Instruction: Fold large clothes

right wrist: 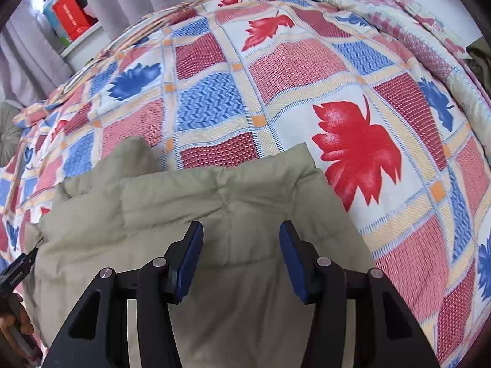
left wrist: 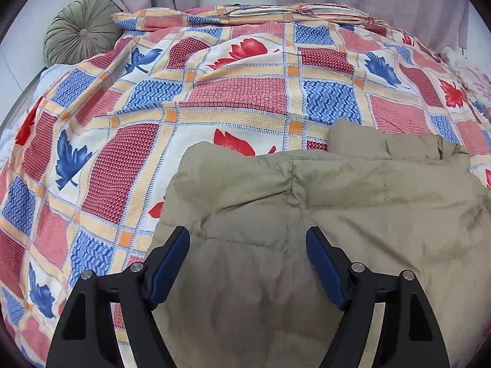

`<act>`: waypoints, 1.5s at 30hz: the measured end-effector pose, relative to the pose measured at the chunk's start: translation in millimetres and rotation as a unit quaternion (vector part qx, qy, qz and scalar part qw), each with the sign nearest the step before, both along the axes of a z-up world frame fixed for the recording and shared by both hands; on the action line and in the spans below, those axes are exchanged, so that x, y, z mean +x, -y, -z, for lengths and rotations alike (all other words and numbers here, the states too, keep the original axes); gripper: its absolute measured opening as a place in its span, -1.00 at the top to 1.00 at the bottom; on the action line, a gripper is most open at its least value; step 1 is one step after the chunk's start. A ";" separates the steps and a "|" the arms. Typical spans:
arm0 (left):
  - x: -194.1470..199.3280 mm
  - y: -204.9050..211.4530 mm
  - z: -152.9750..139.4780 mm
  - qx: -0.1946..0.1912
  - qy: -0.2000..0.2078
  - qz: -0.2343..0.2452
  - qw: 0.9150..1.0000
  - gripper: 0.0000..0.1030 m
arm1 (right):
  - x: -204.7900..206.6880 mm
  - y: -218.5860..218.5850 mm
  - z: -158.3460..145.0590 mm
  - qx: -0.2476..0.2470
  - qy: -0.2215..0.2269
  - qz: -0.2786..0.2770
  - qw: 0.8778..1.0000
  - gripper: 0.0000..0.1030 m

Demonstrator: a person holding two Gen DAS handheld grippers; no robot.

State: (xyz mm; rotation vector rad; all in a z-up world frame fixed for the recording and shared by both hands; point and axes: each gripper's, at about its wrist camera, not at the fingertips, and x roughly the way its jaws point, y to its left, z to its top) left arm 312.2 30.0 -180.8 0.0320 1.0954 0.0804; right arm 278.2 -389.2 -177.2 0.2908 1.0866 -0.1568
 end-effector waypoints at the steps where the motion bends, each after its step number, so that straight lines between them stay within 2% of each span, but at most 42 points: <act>1: -8.1 -1.6 -6.4 -0.003 0.001 0.004 1.000 -0.54 | -6.8 -2.4 -5.7 0.002 0.003 -0.002 1.000 -0.08; 9: -67.9 -15.1 -35.6 -0.041 0.000 0.001 0.999 -0.58 | -61.3 -19.4 -26.2 0.061 -0.002 -0.009 0.998 -0.11; 10: -75.5 -16.4 -38.0 -0.046 0.000 -0.001 0.999 -0.95 | -69.4 -23.2 -27.2 0.063 -0.006 -0.014 0.998 -0.11; 11: -83.9 -17.5 -40.6 -0.053 0.004 -0.003 0.999 -1.00 | -76.8 -25.9 -28.1 0.064 -0.008 -0.019 0.998 -0.11; 13: -99.8 -16.3 -45.7 -0.063 0.011 0.006 0.998 -1.00 | -93.2 -32.5 -30.1 0.066 -0.011 -0.028 0.997 -0.13; 15: -112.4 -13.2 -46.4 -0.063 0.004 0.015 0.998 -1.00 | -110.7 -36.9 -31.3 0.072 -0.016 -0.031 0.997 -0.17; 18: -134.0 -11.4 -42.3 -0.085 -0.017 0.018 0.996 -1.00 | -135.5 -37.1 -31.3 0.092 -0.022 -0.025 0.995 -0.23; 23: -163.3 -17.9 -25.9 -0.087 -0.042 -0.014 0.995 -1.00 | -173.6 -29.8 -21.2 0.140 -0.039 0.004 0.989 -0.35; 24: -167.3 -21.4 -19.2 -0.100 -0.054 -0.022 0.993 -1.00 | -181.0 -27.4 -17.4 0.149 -0.043 0.013 0.988 -0.37; 27: -176.3 -31.5 -1.9 -0.143 -0.078 -0.039 0.986 -1.00 | -199.1 -20.8 -3.4 0.175 -0.052 0.036 0.983 -0.57; 28: -179.1 -34.5 3.3 -0.161 -0.083 -0.045 0.982 -1.00 | -204.8 -18.8 2.0 0.184 -0.052 0.046 0.981 -0.57; 30: -183.9 -42.5 12.5 -0.222 -0.088 -0.059 0.969 -1.00 | -212.7 -15.8 11.0 0.201 -0.055 0.061 0.976 -0.58; 32: -185.7 -50.4 21.6 -0.279 -0.089 -0.075 0.953 -1.00 | -218.0 -12.4 19.4 0.226 -0.053 0.076 0.970 -0.73; 33: -184.7 -52.9 25.4 -0.298 -0.088 -0.081 0.947 -1.00 | -219.2 -10.7 23.1 0.242 -0.049 0.083 0.966 -0.91; 34: -183.5 -55.0 30.2 -0.319 -0.087 -0.085 0.940 -1.00 | -219.2 -8.8 26.0 0.256 -0.044 0.089 0.962 -1.00; 38: -176.5 -58.4 51.2 -0.368 -0.087 -0.104 0.920 -1.00 | -210.4 -0.4 38.5 0.314 -0.027 0.112 0.942 -1.00; 40: -169.7 -56.9 59.3 -0.375 -0.086 -0.105 0.917 -1.00 | -202.5 3.4 46.6 0.341 -0.022 0.126 0.931 -1.00; 42: -157.7 -56.5 64.1 -0.372 -0.080 -0.106 0.919 -1.00 | -192.5 6.1 55.4 0.369 -0.018 0.132 0.920 -1.00; 45: -140.3 -58.6 68.2 -0.370 -0.068 -0.115 0.919 -1.00 | -175.8 5.4 65.8 0.395 -0.016 0.131 0.909 -1.00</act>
